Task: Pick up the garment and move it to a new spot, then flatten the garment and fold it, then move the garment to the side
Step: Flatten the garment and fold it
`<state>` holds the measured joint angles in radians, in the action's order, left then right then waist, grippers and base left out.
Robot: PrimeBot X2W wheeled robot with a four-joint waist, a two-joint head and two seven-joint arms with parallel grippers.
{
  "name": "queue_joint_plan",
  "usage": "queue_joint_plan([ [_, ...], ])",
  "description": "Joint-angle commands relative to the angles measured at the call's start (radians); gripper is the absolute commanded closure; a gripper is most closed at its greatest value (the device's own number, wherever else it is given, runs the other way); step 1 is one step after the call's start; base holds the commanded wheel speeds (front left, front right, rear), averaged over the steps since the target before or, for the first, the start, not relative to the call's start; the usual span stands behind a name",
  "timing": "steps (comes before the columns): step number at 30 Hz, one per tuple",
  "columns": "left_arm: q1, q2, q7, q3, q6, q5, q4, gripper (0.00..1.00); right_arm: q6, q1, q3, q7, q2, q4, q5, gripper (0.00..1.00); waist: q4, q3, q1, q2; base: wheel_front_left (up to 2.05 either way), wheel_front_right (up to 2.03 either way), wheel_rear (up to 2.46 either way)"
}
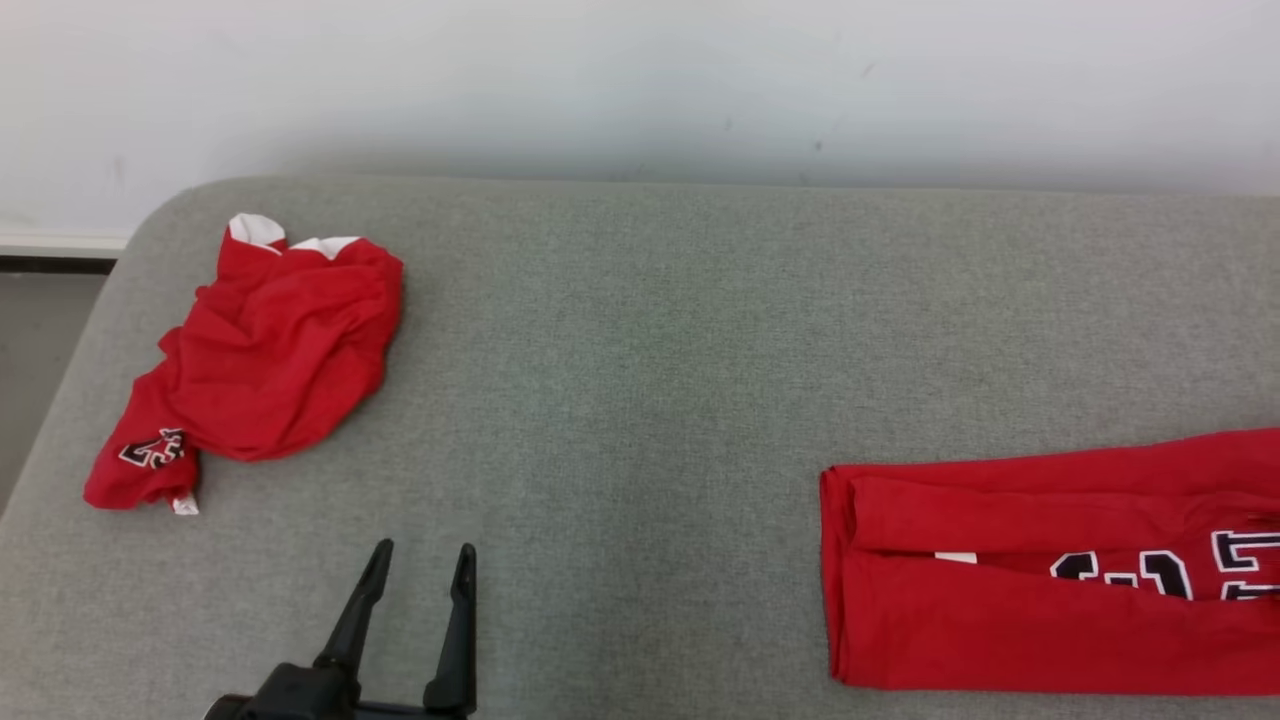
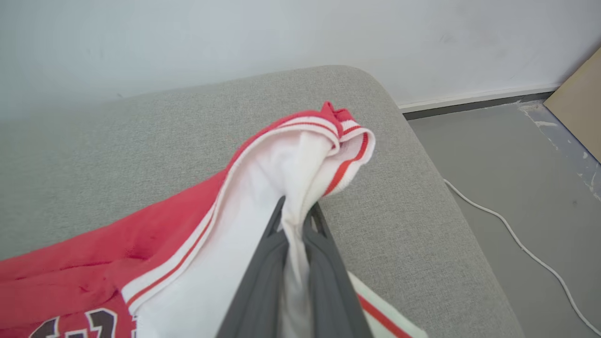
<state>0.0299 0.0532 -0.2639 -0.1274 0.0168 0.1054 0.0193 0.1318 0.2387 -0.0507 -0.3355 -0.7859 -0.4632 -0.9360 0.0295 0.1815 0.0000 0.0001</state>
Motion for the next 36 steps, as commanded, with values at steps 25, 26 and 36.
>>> queue_joint_plan([
  [25, 0.021, -0.001, 0.000, -0.043, 0.034, 0.037, 0.024, 0.00, -0.002, -0.089, 0.245, -0.093, 0.581, 0.429, 0.319, 1.00, -0.011, -0.037, 0.0000, -0.0001, 0.00, 0.00, 0.00],
  [26, 0.023, -0.001, 0.000, -0.044, 0.034, 0.035, 0.024, 0.00, -0.002, -0.088, 0.248, -0.088, 0.595, 0.417, 0.336, 1.00, -0.009, -0.037, 0.0000, -0.0001, 0.00, 0.00, 0.00],
  [36, 0.027, -0.001, 0.000, -0.047, 0.036, 0.032, 0.027, 0.00, -0.002, -0.074, 0.254, -0.036, 0.682, 0.349, 0.387, 1.00, 0.004, -0.042, 0.0000, -0.0001, 0.00, 0.00, 0.00],
])
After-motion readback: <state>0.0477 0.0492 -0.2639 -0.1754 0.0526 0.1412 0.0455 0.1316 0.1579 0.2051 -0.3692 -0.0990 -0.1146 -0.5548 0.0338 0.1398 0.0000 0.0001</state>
